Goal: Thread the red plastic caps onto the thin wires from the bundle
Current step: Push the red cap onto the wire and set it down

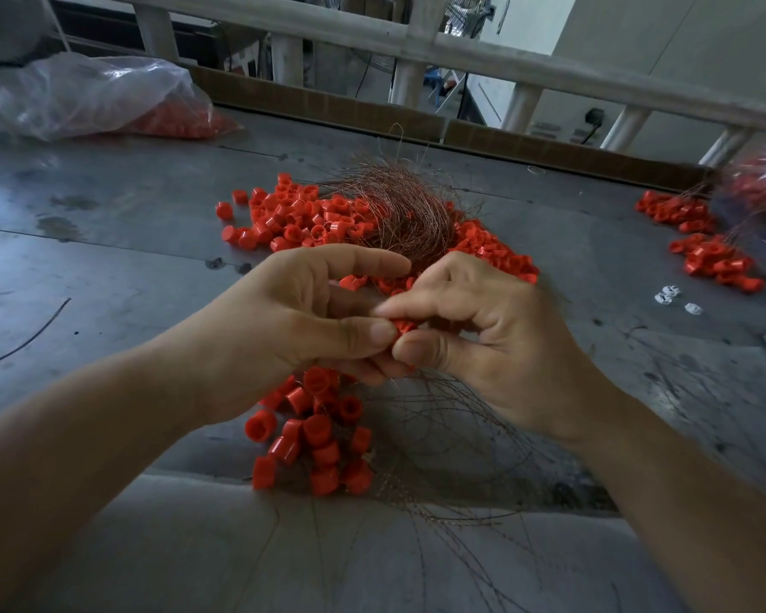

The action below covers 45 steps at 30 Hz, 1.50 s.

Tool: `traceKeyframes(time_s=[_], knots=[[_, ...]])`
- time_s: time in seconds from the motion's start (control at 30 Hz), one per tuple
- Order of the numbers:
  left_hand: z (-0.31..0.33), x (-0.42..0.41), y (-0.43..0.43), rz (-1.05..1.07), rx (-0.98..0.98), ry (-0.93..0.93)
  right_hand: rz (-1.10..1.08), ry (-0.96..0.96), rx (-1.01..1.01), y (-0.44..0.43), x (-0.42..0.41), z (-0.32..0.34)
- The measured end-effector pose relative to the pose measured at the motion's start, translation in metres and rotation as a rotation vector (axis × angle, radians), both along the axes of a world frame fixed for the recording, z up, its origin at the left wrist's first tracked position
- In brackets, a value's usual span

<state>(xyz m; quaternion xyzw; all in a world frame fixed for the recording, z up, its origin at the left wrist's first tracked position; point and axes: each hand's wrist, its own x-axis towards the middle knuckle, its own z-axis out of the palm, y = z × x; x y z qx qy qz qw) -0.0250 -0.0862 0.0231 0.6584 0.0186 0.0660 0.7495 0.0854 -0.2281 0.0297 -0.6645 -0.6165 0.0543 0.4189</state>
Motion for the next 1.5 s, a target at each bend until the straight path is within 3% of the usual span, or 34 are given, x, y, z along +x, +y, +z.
traceKeyframes(time_s=[0.17,0.33,0.6,0.97,1.13,1.5], knots=[[-0.001,-0.001,-0.002,-0.030,-0.026,-0.059,-0.032,-0.047,0.019,0.000,0.000,0.002],[-0.005,-0.003,-0.013,0.077,0.292,-0.143,-0.066,-0.162,0.000,0.000,-0.003,-0.004],[-0.003,-0.010,-0.017,0.068,0.189,-0.212,-0.096,-0.217,0.087,0.000,-0.014,-0.002],[0.003,-0.004,-0.011,0.093,0.133,-0.124,-0.116,-0.090,0.158,0.003,-0.009,-0.005],[0.006,-0.003,-0.004,0.179,0.021,-0.134,-0.157,0.004,0.097,0.001,-0.006,-0.002],[0.012,-0.003,0.012,0.293,-0.060,-0.217,-0.257,-0.081,0.043,-0.005,0.005,0.005]])
